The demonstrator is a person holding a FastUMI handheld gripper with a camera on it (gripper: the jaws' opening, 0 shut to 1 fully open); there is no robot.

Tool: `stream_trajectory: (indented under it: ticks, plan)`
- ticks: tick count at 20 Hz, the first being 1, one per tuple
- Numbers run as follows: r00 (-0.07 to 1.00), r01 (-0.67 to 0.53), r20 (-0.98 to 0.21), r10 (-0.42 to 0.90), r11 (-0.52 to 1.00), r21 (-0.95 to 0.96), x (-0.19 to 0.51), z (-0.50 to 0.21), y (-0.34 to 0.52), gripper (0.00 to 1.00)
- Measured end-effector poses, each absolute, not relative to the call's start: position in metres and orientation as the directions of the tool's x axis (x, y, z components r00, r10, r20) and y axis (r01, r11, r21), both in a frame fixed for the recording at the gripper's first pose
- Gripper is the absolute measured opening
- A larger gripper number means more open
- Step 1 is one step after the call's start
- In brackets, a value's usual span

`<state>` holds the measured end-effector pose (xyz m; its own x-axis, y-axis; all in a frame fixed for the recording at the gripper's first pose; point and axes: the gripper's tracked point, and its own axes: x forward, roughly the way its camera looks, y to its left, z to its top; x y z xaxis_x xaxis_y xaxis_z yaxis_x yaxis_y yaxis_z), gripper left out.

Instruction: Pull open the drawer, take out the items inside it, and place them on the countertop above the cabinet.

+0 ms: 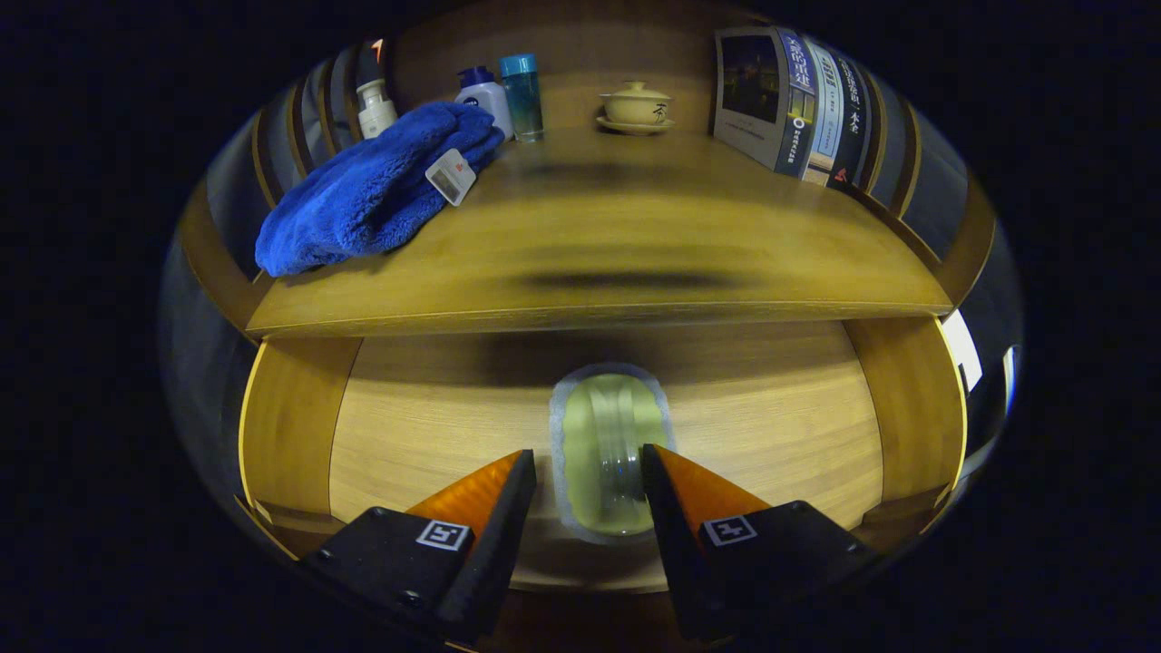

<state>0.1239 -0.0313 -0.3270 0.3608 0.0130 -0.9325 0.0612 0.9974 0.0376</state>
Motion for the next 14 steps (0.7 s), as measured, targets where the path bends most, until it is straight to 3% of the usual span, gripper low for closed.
stream_trajectory:
  ticks: [2,3,7,9,14]
  plan:
    - [0.361,0.083,-0.933,-0.002,0.996,0.03,0.124,-0.326,-0.038,0.74]
    - [0.357,0.094,-0.934,-0.005,0.995,0.031,0.123,-0.326,-0.04,0.59]
    - [0.363,0.123,-0.932,0.006,0.991,0.054,0.123,-0.326,-0.045,0.3]
    - [0.368,0.145,-0.93,0.005,0.987,0.063,0.12,-0.325,-0.047,0.25]
    - [0.397,0.128,-0.917,0.047,0.986,0.106,0.107,-0.299,-0.044,0.25]
